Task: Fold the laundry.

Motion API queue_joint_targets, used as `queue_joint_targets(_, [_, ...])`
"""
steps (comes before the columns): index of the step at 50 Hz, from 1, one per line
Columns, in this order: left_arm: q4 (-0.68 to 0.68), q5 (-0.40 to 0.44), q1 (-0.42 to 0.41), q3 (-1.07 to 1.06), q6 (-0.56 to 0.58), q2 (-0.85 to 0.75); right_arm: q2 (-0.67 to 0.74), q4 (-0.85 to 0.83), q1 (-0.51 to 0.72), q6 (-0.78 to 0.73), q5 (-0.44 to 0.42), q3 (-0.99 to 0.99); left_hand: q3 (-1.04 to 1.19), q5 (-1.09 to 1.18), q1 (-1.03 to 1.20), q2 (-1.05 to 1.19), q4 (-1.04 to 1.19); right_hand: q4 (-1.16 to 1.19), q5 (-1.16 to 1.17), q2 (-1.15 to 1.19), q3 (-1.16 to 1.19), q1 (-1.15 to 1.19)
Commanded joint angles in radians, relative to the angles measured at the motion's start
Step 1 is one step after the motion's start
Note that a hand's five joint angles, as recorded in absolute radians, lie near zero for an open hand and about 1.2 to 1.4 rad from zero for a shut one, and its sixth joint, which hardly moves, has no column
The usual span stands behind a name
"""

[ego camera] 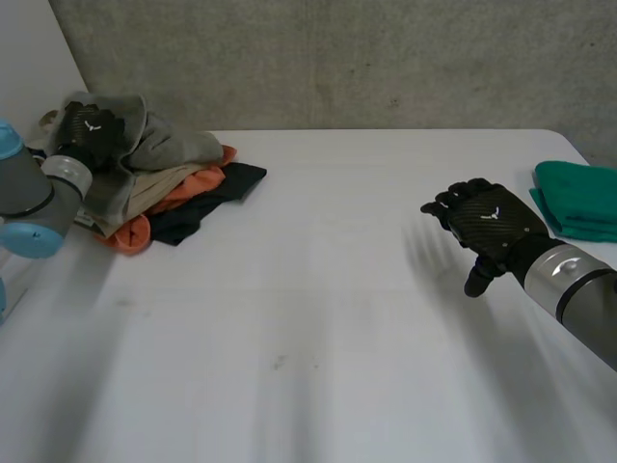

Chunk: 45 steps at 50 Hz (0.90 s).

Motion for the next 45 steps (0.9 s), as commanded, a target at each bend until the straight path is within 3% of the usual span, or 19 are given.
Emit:
queue_joint_targets(1, [0.050, -0.071, -0.085, -0.109, -0.043, 0.231, -0.028, -0.002, -0.005, 0.003, 0.006, -0.004, 0.240, 0.248, 0.258, 0.230, 0.231, -0.033, -0.048, -0.033, -0.034, -0.050])
queue_joint_targets(6, [0.116, -0.071, -0.146, -0.267, -0.196, 0.442, -0.084, -0.008, -0.006, 0.018, 0.006, -0.007, 0.240, 0.248, 0.258, 0.230, 0.231, -0.033, -0.048, -0.033, -0.034, -0.050])
queue_joint_targets(11, [0.116, -0.051, -0.267, -0.421, -0.475, 0.686, -0.137, -0.009, -0.023, 0.036, 0.011, -0.012, 0.240, 0.248, 0.258, 0.230, 0.231, -0.033, -0.048, -0.033, -0.034, -0.050])
queue_joint_targets(16, [0.116, 0.010, -0.379, -0.562, -0.674, 0.818, -0.153, -0.011, -0.046, 0.116, 0.021, -0.035, 0.240, 0.248, 0.258, 0.230, 0.231, -0.033, -0.048, -0.033, -0.034, -0.050])
queue_joint_targets(22, [0.124, 0.064, -0.508, -0.691, -0.766, 0.828, -0.151, -0.011, -0.086, 0.214, 0.020, -0.056, 0.240, 0.248, 0.258, 0.230, 0.231, -0.033, -0.048, -0.033, -0.034, -0.050])
queue_joint_targets(29, [0.070, 0.064, -0.686, -0.716, -0.764, 0.607, -0.124, -0.011, -0.128, 0.247, 0.009, -0.061, 0.240, 0.248, 0.258, 0.230, 0.231, -0.033, -0.048, -0.033, -0.034, -0.050])
queue_joint_targets(30, [0.044, 0.065, -0.717, -0.711, -0.761, 0.570, -0.110, -0.011, -0.129, 0.244, 0.009, -0.059, 0.194, 0.202, 0.212, 0.184, 0.184, -0.033, -0.048, -0.033, -0.034, -0.050])
queue_joint_targets(31, [0.034, 0.067, -0.731, -0.706, -0.760, 0.556, -0.098, -0.009, -0.129, 0.239, 0.009, -0.061, -0.071, -0.063, -0.053, -0.081, -0.081, -0.033, -0.048, -0.033, -0.034, -0.050])
queue_joint_targets(32, [0.021, 0.068, -0.740, -0.705, -0.755, 0.545, -0.087, -0.009, -0.129, 0.236, 0.009, -0.061, -0.504, -0.496, -0.486, -0.514, -0.513, -0.033, -0.048, -0.033, -0.034, -0.050])
queue_joint_targets(33, [0.017, 0.067, -0.738, -0.702, -0.751, 0.547, -0.064, -0.008, -0.129, 0.234, 0.009, -0.067, -0.697, -0.689, -0.679, -0.707, -0.707, -0.033, -0.048, -0.033, -0.034, -0.050])
queue_joint_targets(35, [0.017, 0.059, -0.729, -0.699, -0.741, 0.558, -0.045, 0.000, -0.129, 0.236, 0.018, -0.078, -0.851, -0.843, -0.833, -0.861, -0.860, -0.033, -0.048, -0.033, -0.034, -0.050])
queue_joint_targets(45, [0.001, 0.055, -0.536, -0.711, -0.651, 0.699, -0.056, 0.153, -0.117, 0.207, 0.000, -0.073, -0.857, -0.849, -0.839, -0.868, -0.867, -0.033, -0.048, -0.033, -0.034, -0.050])
